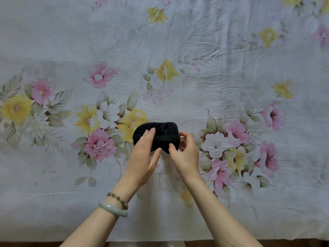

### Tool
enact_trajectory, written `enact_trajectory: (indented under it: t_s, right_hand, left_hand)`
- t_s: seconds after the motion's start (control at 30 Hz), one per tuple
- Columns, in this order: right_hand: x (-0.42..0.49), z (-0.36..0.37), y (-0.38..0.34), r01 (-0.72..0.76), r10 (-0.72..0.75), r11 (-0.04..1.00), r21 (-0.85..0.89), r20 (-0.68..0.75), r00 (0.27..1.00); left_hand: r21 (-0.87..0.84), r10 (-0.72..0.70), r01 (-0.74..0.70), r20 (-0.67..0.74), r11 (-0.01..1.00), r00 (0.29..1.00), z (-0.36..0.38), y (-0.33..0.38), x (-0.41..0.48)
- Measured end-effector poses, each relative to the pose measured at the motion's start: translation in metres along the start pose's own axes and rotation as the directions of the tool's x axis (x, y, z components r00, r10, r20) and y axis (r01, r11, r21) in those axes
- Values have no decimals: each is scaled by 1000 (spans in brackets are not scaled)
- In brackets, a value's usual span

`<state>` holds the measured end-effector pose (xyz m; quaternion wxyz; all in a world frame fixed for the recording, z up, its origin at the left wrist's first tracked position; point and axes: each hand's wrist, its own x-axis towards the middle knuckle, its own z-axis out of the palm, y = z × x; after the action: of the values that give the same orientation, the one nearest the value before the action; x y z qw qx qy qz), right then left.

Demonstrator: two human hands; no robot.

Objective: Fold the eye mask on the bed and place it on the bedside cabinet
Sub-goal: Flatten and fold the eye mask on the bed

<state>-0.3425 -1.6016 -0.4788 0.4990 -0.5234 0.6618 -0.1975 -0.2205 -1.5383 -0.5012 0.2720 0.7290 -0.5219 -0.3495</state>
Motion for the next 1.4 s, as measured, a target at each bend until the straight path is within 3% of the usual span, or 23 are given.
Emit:
enact_trajectory:
  t_s: [0.07,0.13,0.2,0.23,0.33,0.4,0.43,0.5,0.57,0.6,0.67,0.8,0.97,1.23,1.4]
  right_hand:
    - [-11,17,-8,102,-99,993,-65,42,994]
    - [-18,37,-14,219,-210,967,-131,81,974]
    - [-22,54,-16,286,-267,946,-154,132,955]
    - [-22,60,-17,302,-275,940,-162,167,947]
    - [-21,73,-13,373,-296,893,-250,296,908]
    - [-20,73,-7,465,-354,815,-346,338,872]
    - [-17,71,-3,519,-400,746,-417,342,850]
    - [-6,66,5,612,-471,535,-582,397,788]
    - [5,60,11,650,-431,312,-693,507,747]
    - [9,58,15,654,-392,240,-717,545,742]
    - [16,58,24,665,-336,181,-725,589,734]
    - [25,63,37,698,-328,204,-686,624,709]
    - [28,67,33,672,-262,282,-685,618,741]
    - [40,48,14,637,-321,269,-722,556,766]
    - [50,58,34,644,-261,286,-709,589,765]
  left_hand:
    - [-341,-231,198,-59,919,971,-17,5,-2]
    - [-583,-379,279,-54,763,924,-29,7,0]
    - [-678,-436,299,-34,671,899,-37,2,2]
    - [-666,-462,324,-34,672,886,-38,-1,4]
    - [-542,-541,412,-95,732,836,-36,-22,6]
    - [-408,-519,416,-183,813,835,-35,-32,9]
    - [-291,-453,381,-241,878,859,-35,-36,9]
    - [64,-158,183,-286,981,945,-31,-45,9]
    - [410,178,-92,-176,908,968,-25,-53,7]
    - [497,265,-187,-89,847,960,-21,-56,5]
    - [583,281,-238,16,777,959,-12,-64,2]
    - [650,199,-220,108,727,974,-4,-83,4]
    - [611,154,-195,120,767,981,-3,-84,11]
    - [633,297,-254,40,731,954,-14,-67,18]
    - [620,220,-253,131,743,967,2,-81,21]
